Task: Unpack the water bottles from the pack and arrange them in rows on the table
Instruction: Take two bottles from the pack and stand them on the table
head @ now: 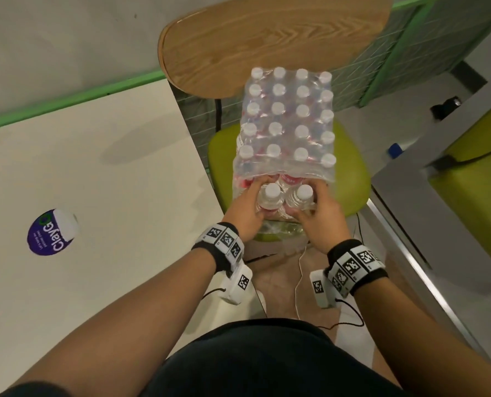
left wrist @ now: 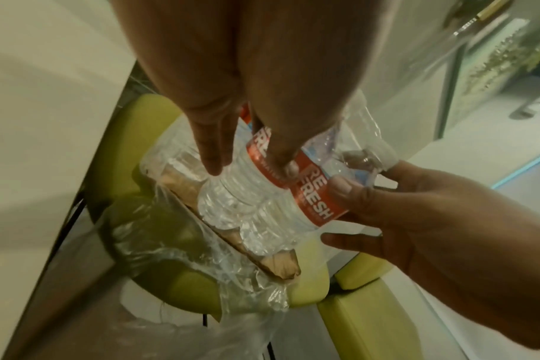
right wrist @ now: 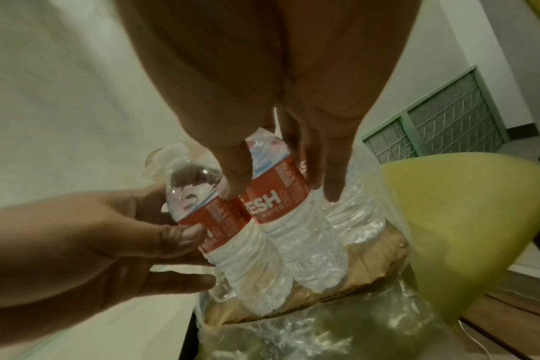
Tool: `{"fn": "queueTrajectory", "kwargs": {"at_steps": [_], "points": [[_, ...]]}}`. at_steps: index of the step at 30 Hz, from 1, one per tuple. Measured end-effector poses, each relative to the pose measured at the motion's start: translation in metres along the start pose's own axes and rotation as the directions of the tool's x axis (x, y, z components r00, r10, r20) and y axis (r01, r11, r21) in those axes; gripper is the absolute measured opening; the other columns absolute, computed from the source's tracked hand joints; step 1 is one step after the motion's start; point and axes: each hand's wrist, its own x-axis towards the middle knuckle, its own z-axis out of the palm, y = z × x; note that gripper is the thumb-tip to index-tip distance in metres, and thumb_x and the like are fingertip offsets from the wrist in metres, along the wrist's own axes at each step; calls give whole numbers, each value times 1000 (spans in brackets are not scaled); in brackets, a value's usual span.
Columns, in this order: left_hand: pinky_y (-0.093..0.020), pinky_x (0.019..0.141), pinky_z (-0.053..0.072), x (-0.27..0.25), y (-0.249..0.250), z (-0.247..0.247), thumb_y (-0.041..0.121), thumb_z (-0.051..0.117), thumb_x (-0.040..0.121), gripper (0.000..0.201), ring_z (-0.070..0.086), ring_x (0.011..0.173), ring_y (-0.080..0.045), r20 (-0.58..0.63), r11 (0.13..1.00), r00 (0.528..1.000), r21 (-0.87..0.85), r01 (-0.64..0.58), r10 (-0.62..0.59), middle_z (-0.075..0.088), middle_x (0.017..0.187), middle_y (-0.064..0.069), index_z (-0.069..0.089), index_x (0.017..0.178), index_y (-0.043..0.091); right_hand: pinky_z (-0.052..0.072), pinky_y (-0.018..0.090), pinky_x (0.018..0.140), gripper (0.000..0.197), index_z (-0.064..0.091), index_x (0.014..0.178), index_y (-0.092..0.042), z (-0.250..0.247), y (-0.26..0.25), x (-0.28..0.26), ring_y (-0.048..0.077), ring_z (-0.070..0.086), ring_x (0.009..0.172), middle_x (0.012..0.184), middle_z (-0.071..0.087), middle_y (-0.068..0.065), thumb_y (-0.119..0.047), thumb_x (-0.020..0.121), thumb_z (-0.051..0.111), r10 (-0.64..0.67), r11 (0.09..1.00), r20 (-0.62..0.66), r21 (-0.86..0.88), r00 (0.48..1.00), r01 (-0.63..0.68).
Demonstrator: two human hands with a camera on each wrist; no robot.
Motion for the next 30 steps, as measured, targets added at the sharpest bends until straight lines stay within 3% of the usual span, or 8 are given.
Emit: {"fn": "queueTrajectory", "kwargs": {"at_steps": [3, 6, 9, 13, 19, 24, 28, 30], "points": [[-35, 102, 47, -13, -2, -13, 21, 76, 81, 70, 60, 116, -12, 23, 990, 999, -132, 45, -43, 59, 131, 12, 38, 136, 43, 55, 31, 86, 61, 48, 120, -29, -3, -8, -5, 6, 63, 99, 108, 66, -14, -29, 71, 84, 21, 999, 32, 47, 999, -23], [-25, 95, 48, -38, -6, -38, 33, 73, 84, 69, 61, 110, -8, 2, 983, 997, -164, 81, -82, 61, 124, 14, 34, 141, 39, 53, 22, 82, 63, 51, 123, -32, -4, -29, -11, -4, 63, 95, 105, 66, -18, -37, 69, 84, 19, 995, 103, 94, 994, -29], [-25, 84, 51, -78, -23, -67, 43, 72, 83, 68, 64, 97, -8, -44, 973, 990, -196, 126, -137, 61, 116, 15, 36, 140, 36, 47, 11, 73, 63, 51, 125, -34, 5, -62, -25, -11, 61, 85, 99, 66, -20, -33, 71, 84, -43, 993, 221, 118, 974, 17], [-26, 81, 54, -142, -71, -112, 42, 77, 78, 72, 63, 93, -10, -131, 960, 965, -198, 199, -227, 58, 122, 9, 41, 140, 35, 43, 2, 68, 69, 49, 127, -40, 46, -109, -42, -12, 57, 80, 97, 62, -17, -26, 70, 85, -141, 984, 366, 151, 920, 91], [-32, 92, 51, -253, -150, -186, 31, 77, 80, 61, 58, 102, -6, -303, 942, 893, -158, 296, -332, 52, 118, 11, 45, 130, 45, 53, 20, 71, 52, 54, 108, -43, 143, -165, -66, 10, 62, 89, 103, 64, -16, -42, 66, 86, -207, 976, 576, 66, 791, 207], [-20, 88, 50, -336, -208, -235, 18, 75, 84, 60, 56, 110, -7, -477, 906, 772, -270, 326, -420, 49, 122, 12, 47, 132, 41, 52, 23, 83, 51, 55, 109, -43, 225, -219, -94, 7, 61, 99, 105, 64, -20, -29, 70, 84, -240, 962, 661, 61, 711, 267], [-36, 95, 53, -386, -251, -262, 5, 70, 86, 64, 51, 121, -6, -543, 894, 716, -341, 290, -439, 48, 132, 13, 45, 127, 48, 50, 22, 82, 51, 54, 113, -40, 287, -262, -119, 11, 61, 98, 103, 65, -16, -23, 73, 80, -278, 940, 707, 62, 650, 335], [-33, 98, 50, -399, -266, -275, 4, 66, 89, 66, 48, 123, -5, -578, 898, 690, -331, 290, -436, 45, 134, 12, 41, 129, 50, 51, 26, 83, 49, 52, 116, -38, 315, -285, -130, 14, 61, 96, 103, 65, -11, -24, 77, 77, -303, 925, 715, 64, 629, 373]]}}
